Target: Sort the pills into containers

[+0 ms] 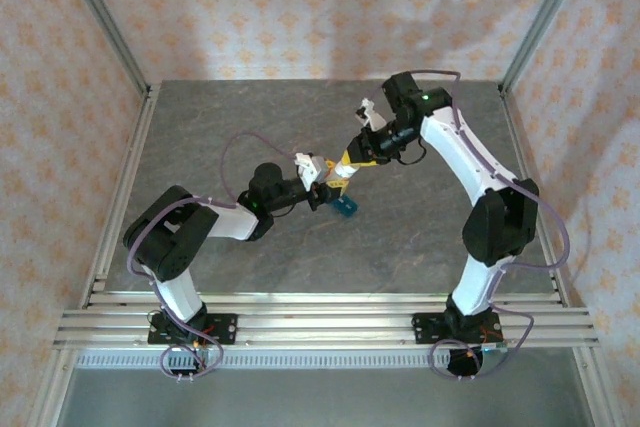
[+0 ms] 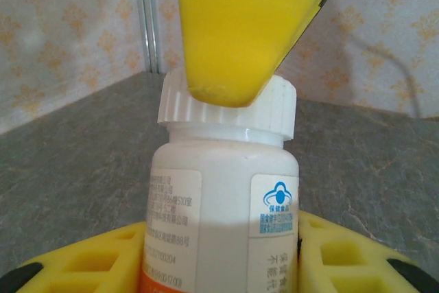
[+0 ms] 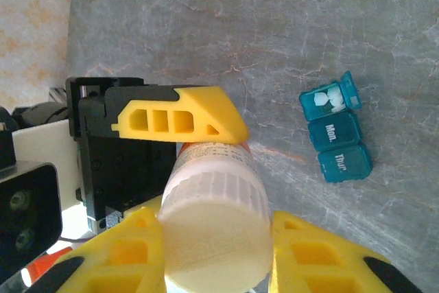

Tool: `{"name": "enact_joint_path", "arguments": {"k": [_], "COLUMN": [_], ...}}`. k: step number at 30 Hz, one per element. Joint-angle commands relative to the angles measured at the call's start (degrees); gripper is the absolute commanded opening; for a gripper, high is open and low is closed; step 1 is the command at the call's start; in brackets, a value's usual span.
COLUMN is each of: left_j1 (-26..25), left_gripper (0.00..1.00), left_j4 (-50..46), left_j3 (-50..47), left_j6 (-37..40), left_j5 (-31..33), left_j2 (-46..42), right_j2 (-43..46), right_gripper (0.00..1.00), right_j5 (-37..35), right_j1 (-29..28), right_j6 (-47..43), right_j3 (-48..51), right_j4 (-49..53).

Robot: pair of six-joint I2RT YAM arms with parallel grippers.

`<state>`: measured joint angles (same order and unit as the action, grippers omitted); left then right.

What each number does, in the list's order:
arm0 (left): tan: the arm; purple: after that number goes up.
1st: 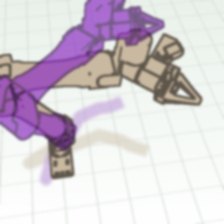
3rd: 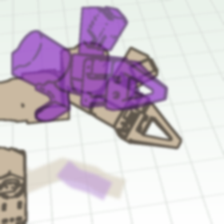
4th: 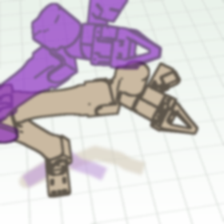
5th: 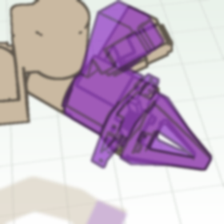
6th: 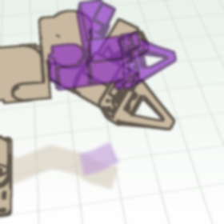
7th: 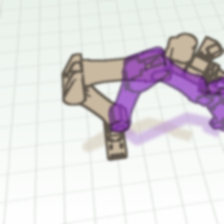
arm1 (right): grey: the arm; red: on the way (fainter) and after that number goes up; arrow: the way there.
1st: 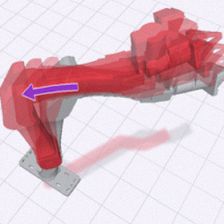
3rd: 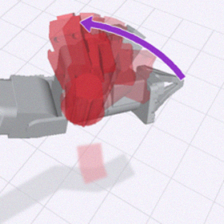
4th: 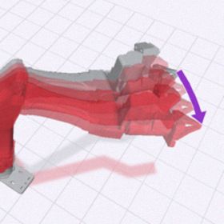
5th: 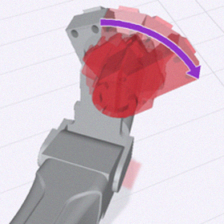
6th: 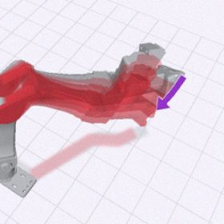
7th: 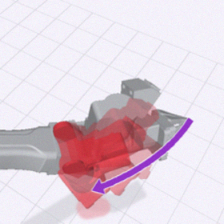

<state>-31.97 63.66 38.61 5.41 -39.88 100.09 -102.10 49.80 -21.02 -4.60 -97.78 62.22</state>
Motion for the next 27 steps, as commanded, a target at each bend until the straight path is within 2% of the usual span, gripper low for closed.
{"name": "enact_joint_path", "arguments": {"k": [1,10,13,21,27], "left_j1": [-0.3,-0.4,-0.3,-0.3,-0.3], "left_gripper": [0.00,0.00,0.00,0.00,0.00], "left_j4": [9.2,9.2,9.1,9.1,9.1], "left_j3": [2.3,2.8,2.8,2.2,1.7], "left_j6": [-0.8,-1.4,-1.6,-1.7,-1.7], "left_j5": [-0.9,-0.8,-0.8,-0.6,-0.5], "left_j2": [-4.0,-3.9,-3.8,-3.4,-3.7], "right_j2": [1.3,0.6,0.3,1.1,1.3], "right_gripper": [0.25,0.26,0.30,0.48,0.70], "right_j5": [1.7,1.0,0.7,-1.3,-2.7], "right_j1": [-0.9,-1.0,-1.0,-1.0,-1.0], "right_j6": [6.0,8.0,8.4,9.9,12.7], "right_j3": [2.9,1.7,1.9,2.2,0.2], "right_j4": [-4.7,-3.3,-3.5,-5.1,-7.0]}}
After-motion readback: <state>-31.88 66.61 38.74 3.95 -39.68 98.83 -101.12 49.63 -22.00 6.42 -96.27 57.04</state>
